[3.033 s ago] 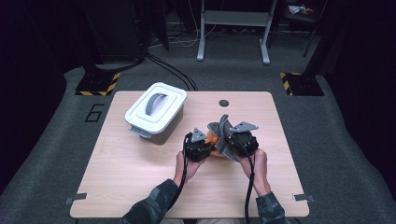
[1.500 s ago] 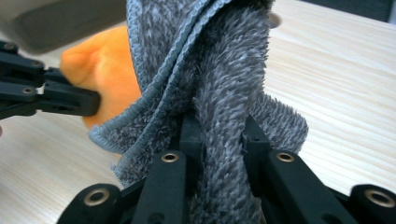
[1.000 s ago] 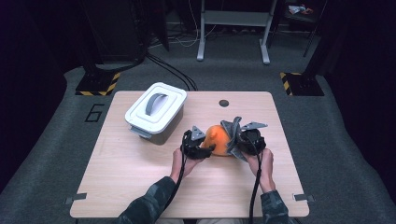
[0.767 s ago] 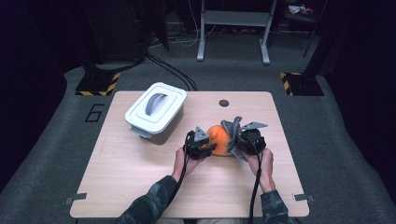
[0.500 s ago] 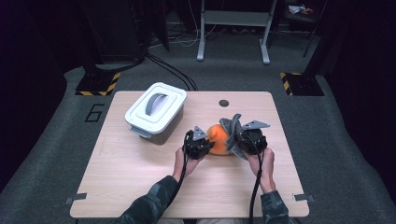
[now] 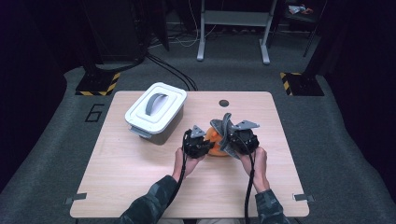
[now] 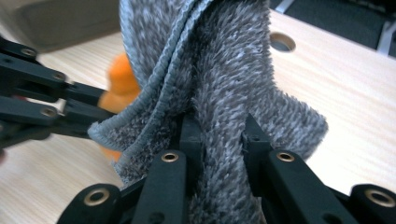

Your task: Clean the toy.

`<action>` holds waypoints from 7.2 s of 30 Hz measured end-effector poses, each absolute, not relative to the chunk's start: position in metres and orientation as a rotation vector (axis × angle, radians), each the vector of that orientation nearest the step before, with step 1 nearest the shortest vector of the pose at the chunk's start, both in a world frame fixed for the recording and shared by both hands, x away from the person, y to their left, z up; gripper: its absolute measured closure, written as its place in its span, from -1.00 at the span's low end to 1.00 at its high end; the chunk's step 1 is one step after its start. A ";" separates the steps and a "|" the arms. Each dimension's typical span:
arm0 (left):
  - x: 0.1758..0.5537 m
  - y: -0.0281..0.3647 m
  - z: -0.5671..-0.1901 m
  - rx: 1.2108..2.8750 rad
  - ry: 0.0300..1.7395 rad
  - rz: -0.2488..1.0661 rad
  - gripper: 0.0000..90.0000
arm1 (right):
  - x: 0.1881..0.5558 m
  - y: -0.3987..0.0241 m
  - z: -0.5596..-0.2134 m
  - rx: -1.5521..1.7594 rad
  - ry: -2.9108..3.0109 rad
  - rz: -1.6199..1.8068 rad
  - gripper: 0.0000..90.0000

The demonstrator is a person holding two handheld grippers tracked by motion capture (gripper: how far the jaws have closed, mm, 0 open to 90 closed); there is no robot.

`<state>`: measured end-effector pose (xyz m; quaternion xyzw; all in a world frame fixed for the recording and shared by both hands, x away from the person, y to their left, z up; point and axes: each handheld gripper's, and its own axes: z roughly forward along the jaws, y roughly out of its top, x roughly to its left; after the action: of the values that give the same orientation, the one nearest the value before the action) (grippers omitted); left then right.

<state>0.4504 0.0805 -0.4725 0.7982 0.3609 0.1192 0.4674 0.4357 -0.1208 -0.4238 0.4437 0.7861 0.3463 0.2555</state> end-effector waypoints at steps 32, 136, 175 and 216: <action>0.449 0.078 -0.473 1.981 0.851 0.319 0.79 | 0.431 -0.144 -0.412 1.267 2.143 0.990 0.68; 0.447 0.088 -0.498 1.928 0.846 0.301 0.81 | 0.450 -0.169 -0.451 1.417 2.103 0.921 0.69; 0.456 0.069 -0.442 2.020 0.669 0.377 0.86 | 0.424 -0.120 -0.405 1.141 2.109 0.974 0.69; 0.452 0.063 -0.447 2.043 0.623 0.395 0.87 | 0.450 -0.142 -0.413 1.269 2.057 0.907 0.71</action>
<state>0.4517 0.0625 -0.4474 0.8321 0.2540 0.1608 0.4661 0.4496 -0.1424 -0.4134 0.4725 0.7658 0.3377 0.2762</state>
